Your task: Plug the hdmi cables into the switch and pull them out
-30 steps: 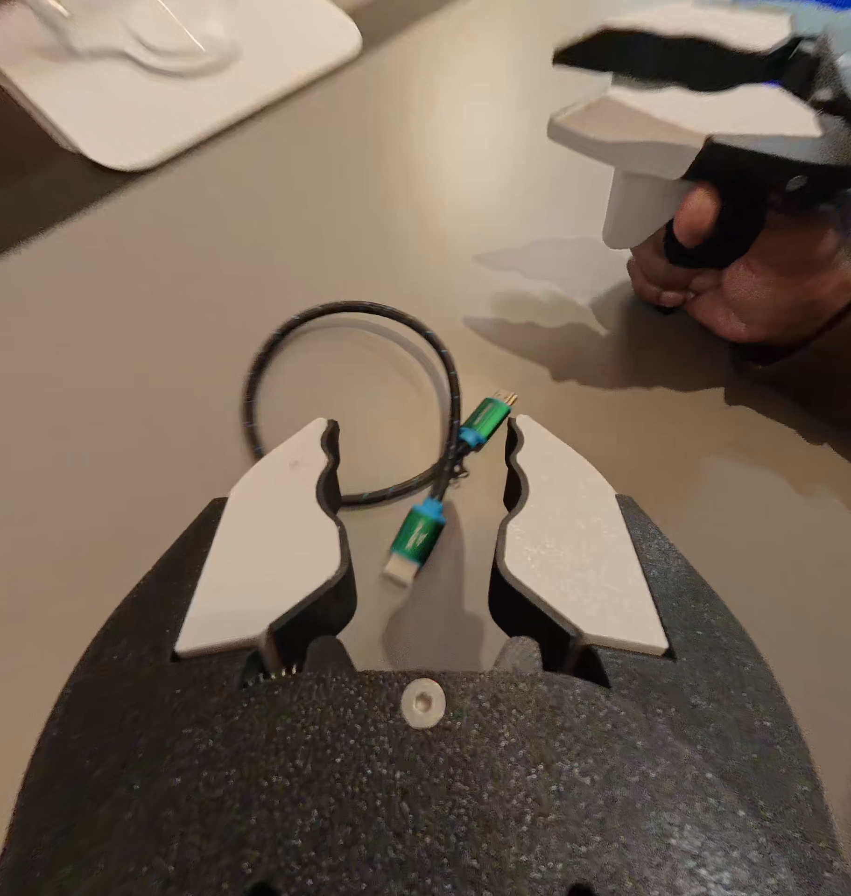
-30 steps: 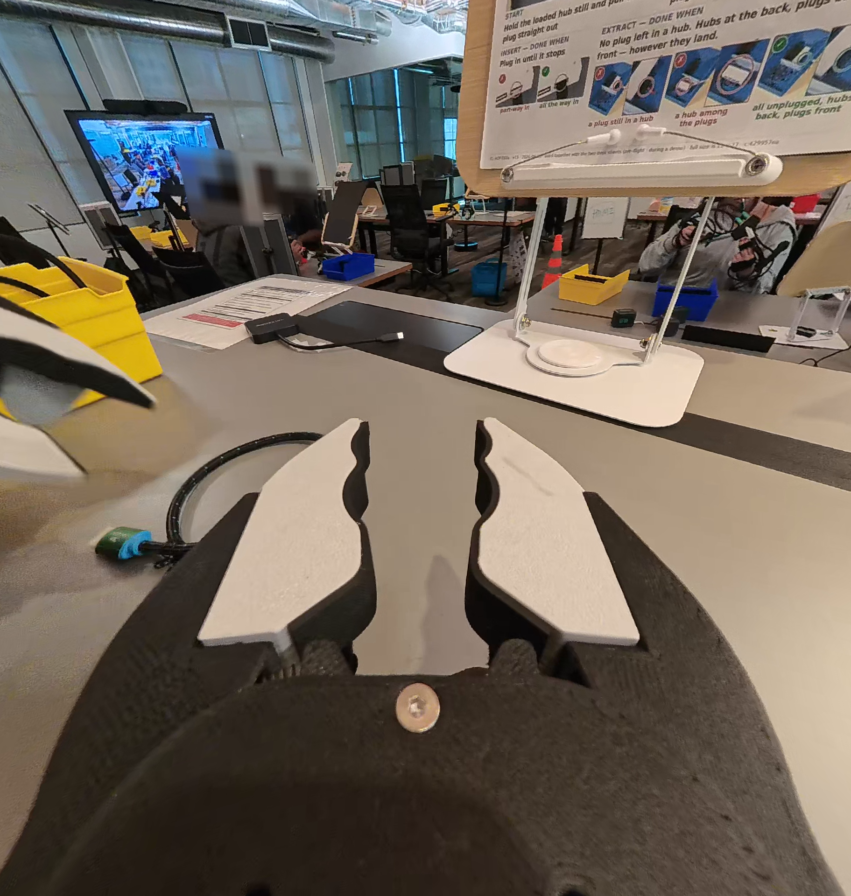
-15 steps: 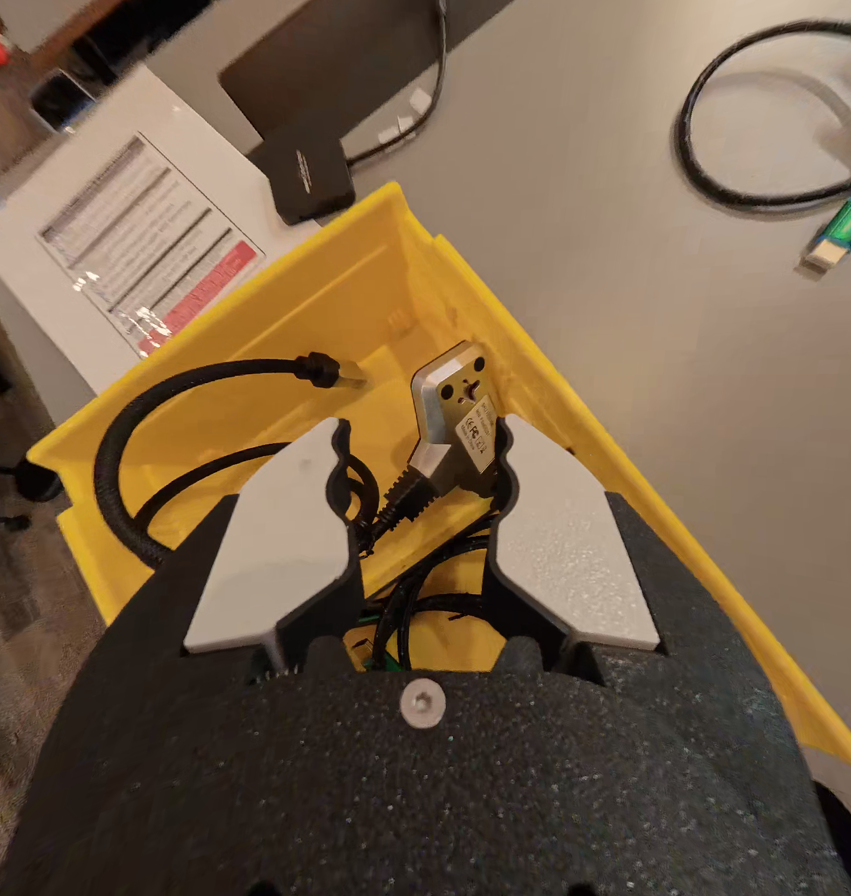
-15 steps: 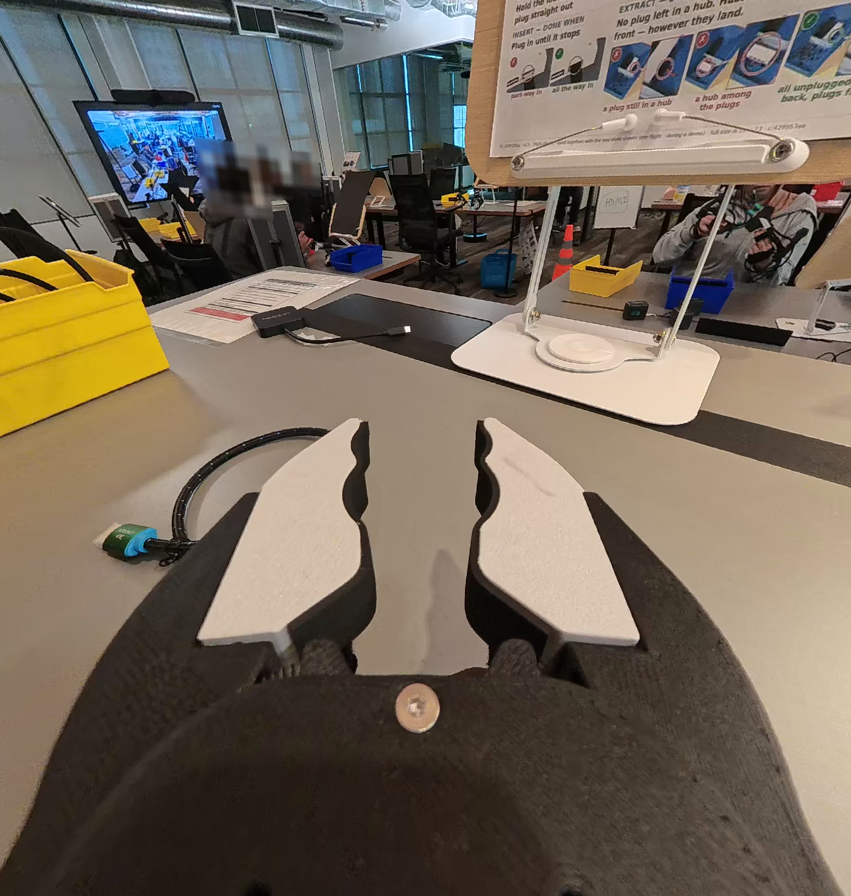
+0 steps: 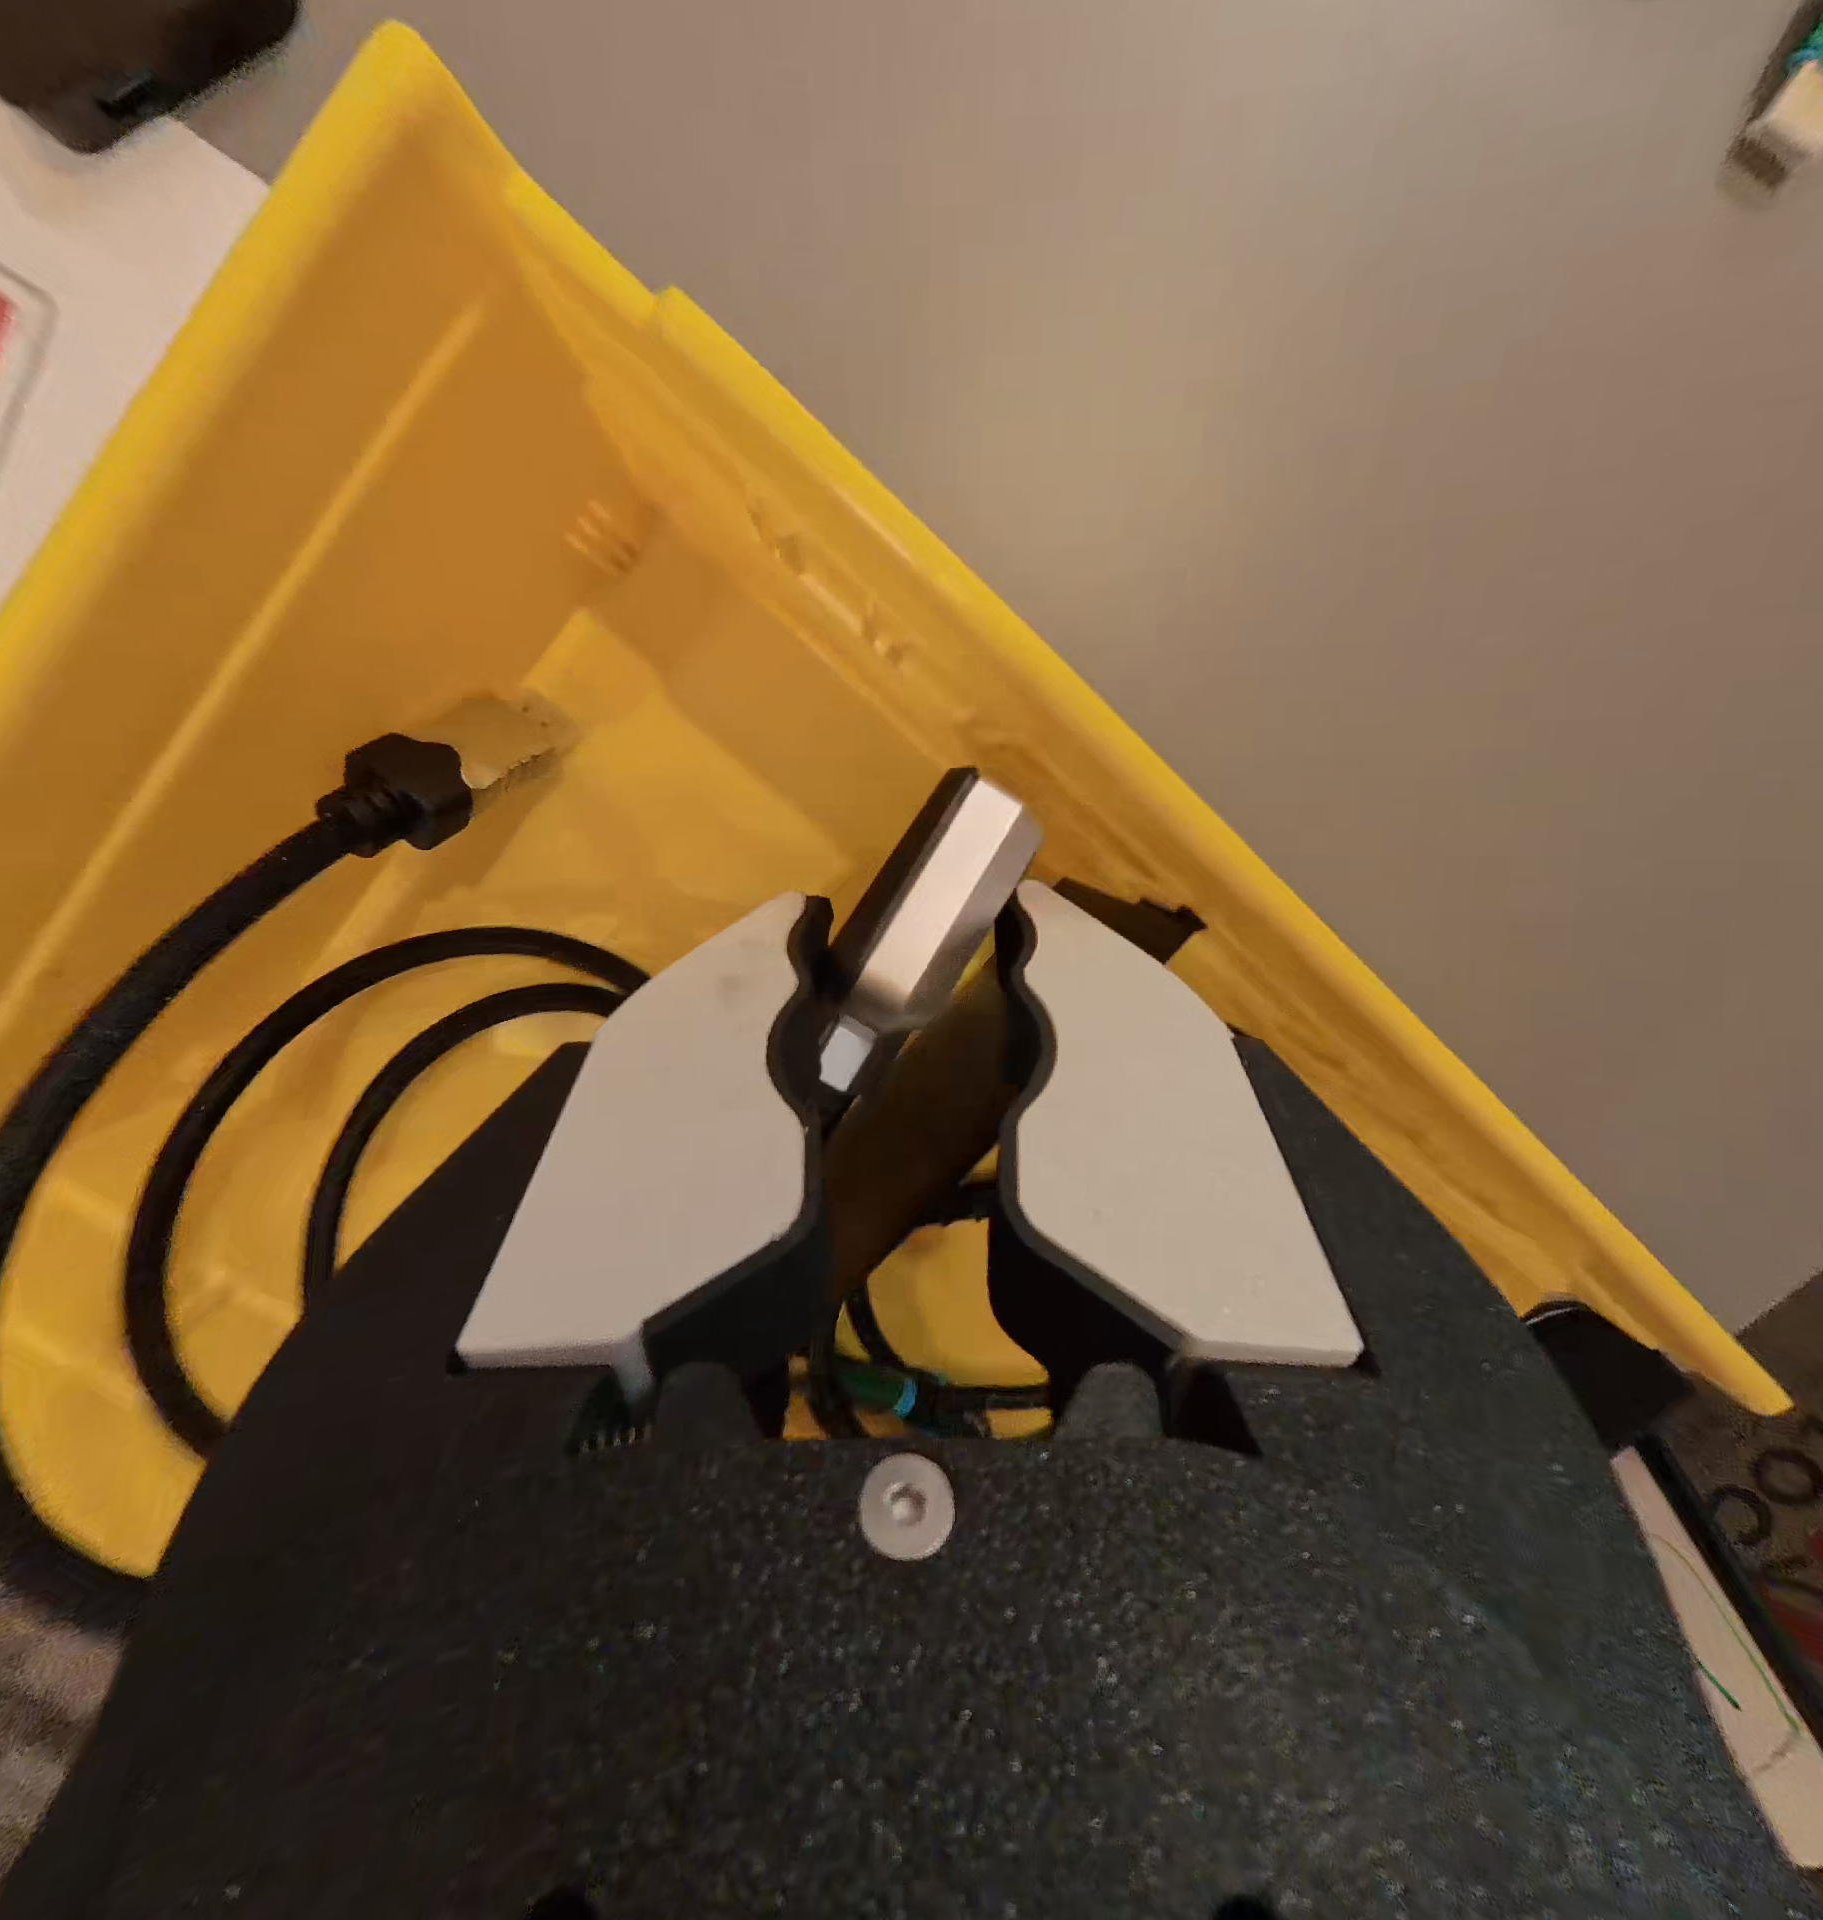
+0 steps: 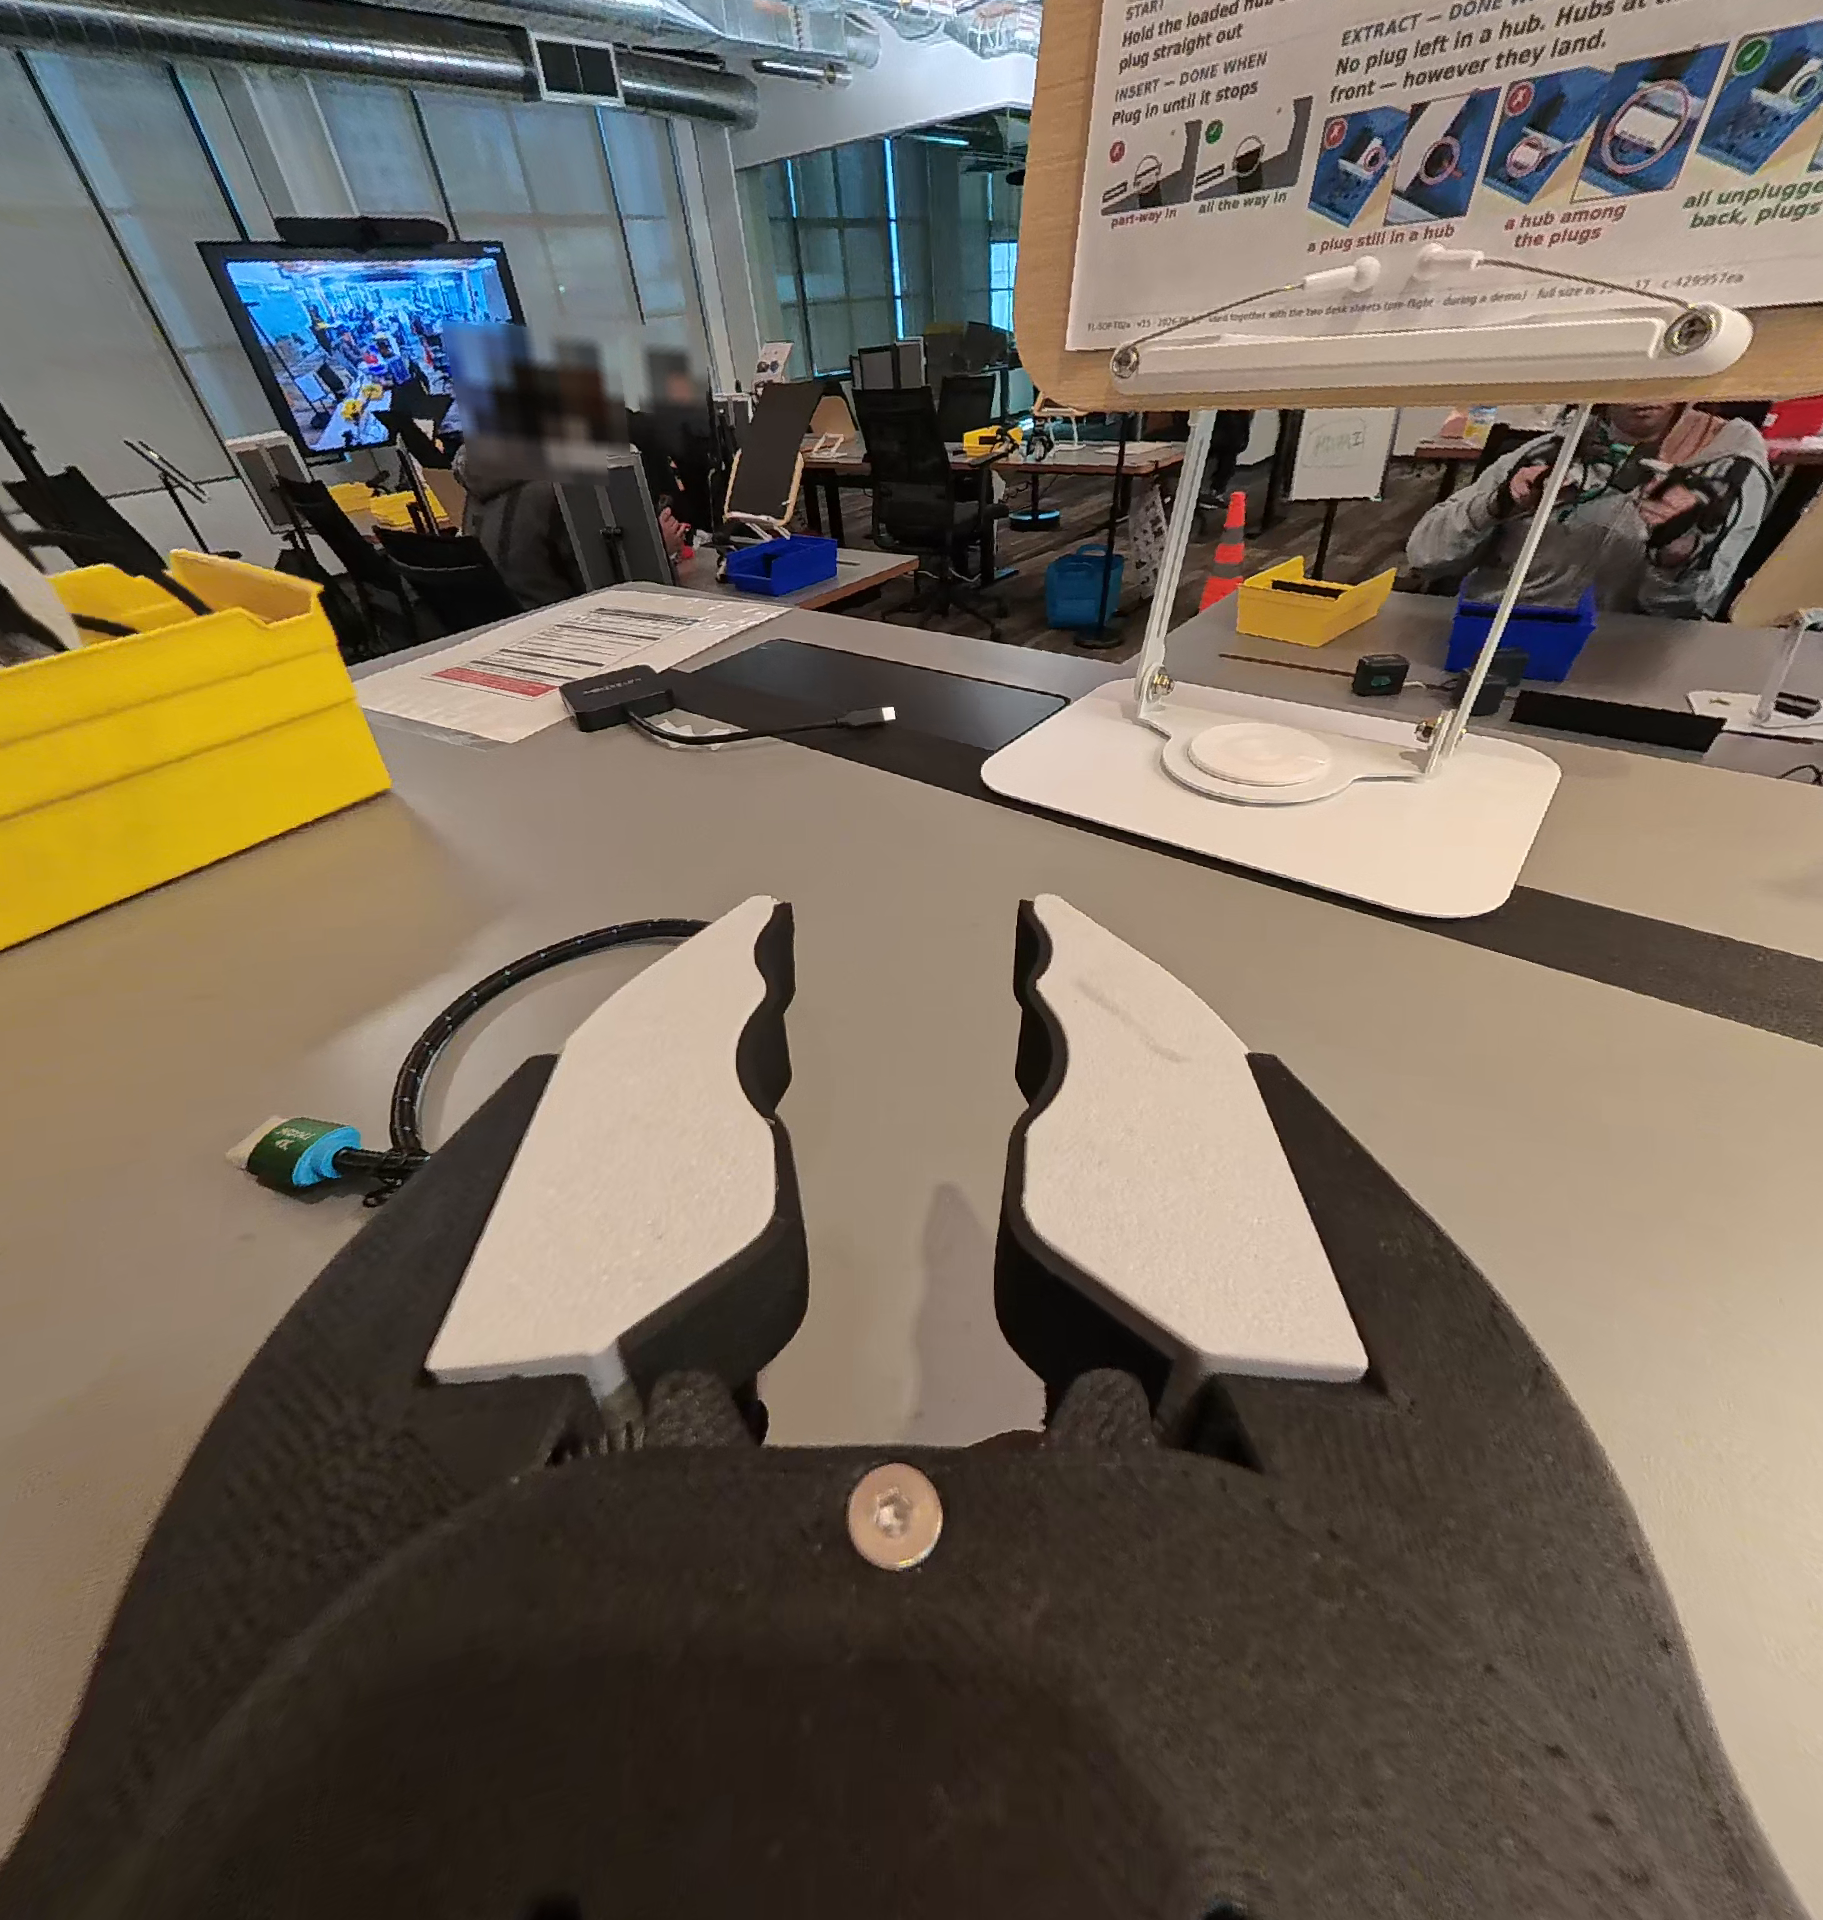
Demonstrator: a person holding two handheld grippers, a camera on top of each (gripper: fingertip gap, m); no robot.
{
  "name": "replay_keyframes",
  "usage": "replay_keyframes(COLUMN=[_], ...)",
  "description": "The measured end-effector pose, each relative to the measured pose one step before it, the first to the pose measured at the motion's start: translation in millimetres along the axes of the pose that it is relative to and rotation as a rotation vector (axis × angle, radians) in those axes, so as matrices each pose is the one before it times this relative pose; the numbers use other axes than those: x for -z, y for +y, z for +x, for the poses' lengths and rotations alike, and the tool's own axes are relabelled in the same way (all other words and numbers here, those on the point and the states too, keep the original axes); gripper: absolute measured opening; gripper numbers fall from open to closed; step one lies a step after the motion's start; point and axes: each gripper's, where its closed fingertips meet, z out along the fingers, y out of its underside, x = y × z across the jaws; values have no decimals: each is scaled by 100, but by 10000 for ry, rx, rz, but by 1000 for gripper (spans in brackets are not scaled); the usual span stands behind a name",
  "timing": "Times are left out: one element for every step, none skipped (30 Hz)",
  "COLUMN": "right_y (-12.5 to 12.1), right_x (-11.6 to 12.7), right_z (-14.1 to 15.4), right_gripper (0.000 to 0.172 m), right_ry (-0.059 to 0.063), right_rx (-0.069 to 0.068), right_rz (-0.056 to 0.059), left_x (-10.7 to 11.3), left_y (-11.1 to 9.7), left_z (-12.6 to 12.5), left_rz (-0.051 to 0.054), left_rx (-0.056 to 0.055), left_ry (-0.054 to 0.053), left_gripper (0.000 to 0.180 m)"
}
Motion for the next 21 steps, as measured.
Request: replay_keyframes(right_y=[26, 26, 1, 5, 27, 29, 33, 32, 3, -11, -3, 24, 15, 10, 9, 10, 13, 16, 1, -12, -32], right_x=[-28, -20, 0, -4, -31, -38, -41, -29, -18, -20, -9, -20, -19, -8, -8, -8, -19, -10, -12, 1, 9], right_z=[23, 10, 16, 8, -4, -7, -17, -9, 4, 6, 10, 3, 9, 6, 4, 5, -7, -14, -27, -28, -14], right_gripper=[41, 41, 41, 41, 41, 41, 41, 41, 41, 41, 41, 41, 41, 41, 41, 41, 41, 41, 41, 41, 41], right_ry=[-11, -6, 5, 2, -1, -4, -8, -8, -1, -2, -2, -2, 0, 6, 3, 4, 4, -1, -5, -1, -4], right_rx=[-21, -12, -6, -2, 1, 5, 7, 6, 0, -7, -11, -9, -5, 0, 2, 3, 6, 15, 23, 22, 15], right_rz=[-26, -16, -2, -5, -16, -26, -30, -20, -4, 7, 0, -14, -14, -9, -8, -9, -11, -13, -8, 5, 20], left_x=[792, 983, 1137, 1225, 1289, 1275, 1271, 1218, 1177, 1131, 1111, 1081, 1029, 930, 780, 560, 306, 59, -203, -462, -707], left_y=[-2, -209, -353, -443, -518, -542, -594, -653, -727, -835, -995, -1186, -1400, -1544, -1668, -1871, -1888, -1880, -1879, -1840, -1769], left_z=[-260, -188, -192, -266, -333, -396, -472, -451, -382, -363, -350, -251, -97, 8, 78, 308, 513, 764, 977, 1079, 1171], left_rz=[-5, 116, 169, 191, 194, 159, 156, 159, 163, 192, 232, 304, 379, 394, 399, 513, 511, 528, 557, 571, 583], left_rx=[-9, 47, 43, 33, 39, 33, 8, -51, -139, -188, -129, -148, -230, -254, -275, -304, -328, -456, -510, -444, -392], left_ry=[-425, -378, -386, -422, -444, -436, -464, -433, -397, -403, -405, -354, -301, -284, -288, -198, -118, -34, 27, 66, 100], left_gripper=[31, 30, 30, 29, 28, 27, 27, 26, 26, 25, 24, 24, 24, 23, 23, 22, 22, 22, 22, 22, 22])
